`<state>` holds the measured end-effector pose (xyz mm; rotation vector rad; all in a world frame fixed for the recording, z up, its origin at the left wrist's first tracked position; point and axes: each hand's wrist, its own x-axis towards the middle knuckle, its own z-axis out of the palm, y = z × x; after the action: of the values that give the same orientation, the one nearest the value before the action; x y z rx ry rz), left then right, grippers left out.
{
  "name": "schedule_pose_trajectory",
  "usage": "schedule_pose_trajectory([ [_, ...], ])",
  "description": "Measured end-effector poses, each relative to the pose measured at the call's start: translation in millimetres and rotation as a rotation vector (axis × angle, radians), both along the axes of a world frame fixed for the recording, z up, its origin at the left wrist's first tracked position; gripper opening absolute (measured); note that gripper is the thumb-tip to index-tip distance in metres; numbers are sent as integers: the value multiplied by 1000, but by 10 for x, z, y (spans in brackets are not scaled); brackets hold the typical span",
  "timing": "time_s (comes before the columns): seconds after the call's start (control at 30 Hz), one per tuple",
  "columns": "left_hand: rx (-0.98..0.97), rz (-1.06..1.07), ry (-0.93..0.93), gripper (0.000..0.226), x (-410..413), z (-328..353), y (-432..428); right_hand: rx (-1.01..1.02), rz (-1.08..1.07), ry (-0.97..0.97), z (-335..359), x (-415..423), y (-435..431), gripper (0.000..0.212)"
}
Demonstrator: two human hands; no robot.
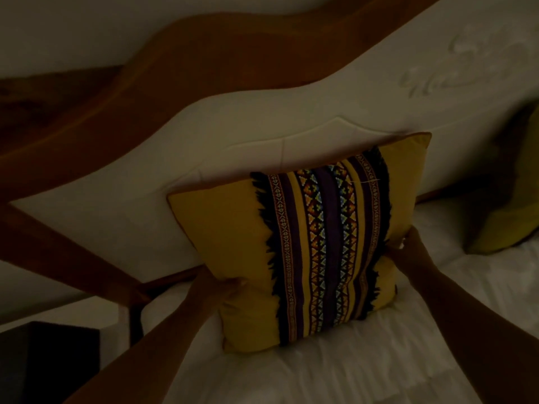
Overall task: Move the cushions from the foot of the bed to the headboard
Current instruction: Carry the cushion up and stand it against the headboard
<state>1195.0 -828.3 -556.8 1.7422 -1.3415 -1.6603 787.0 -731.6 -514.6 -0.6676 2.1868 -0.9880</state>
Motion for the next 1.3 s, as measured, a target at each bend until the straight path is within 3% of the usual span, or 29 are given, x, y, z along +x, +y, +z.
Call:
schedule_pose_trajectory([
  [0.17,-46,31,27,86,-31,-59,5,-54,54,-52,-11,56,-51,75],
  [0.43,-147,87,35,86,41,181,232,-138,40,-67,294,292,69,63],
  [0.73,-190,123,98,56,765,707,394,-207,155,-138,525,935,54,51],
  [0.93,-182,174,72,74,1153,756,429,-198,143,-121,364,1353,-60,66],
  [1.3,-62,188,-42,57,1314,260,218,-149,213,-27,-92,1545,-324,76],
])
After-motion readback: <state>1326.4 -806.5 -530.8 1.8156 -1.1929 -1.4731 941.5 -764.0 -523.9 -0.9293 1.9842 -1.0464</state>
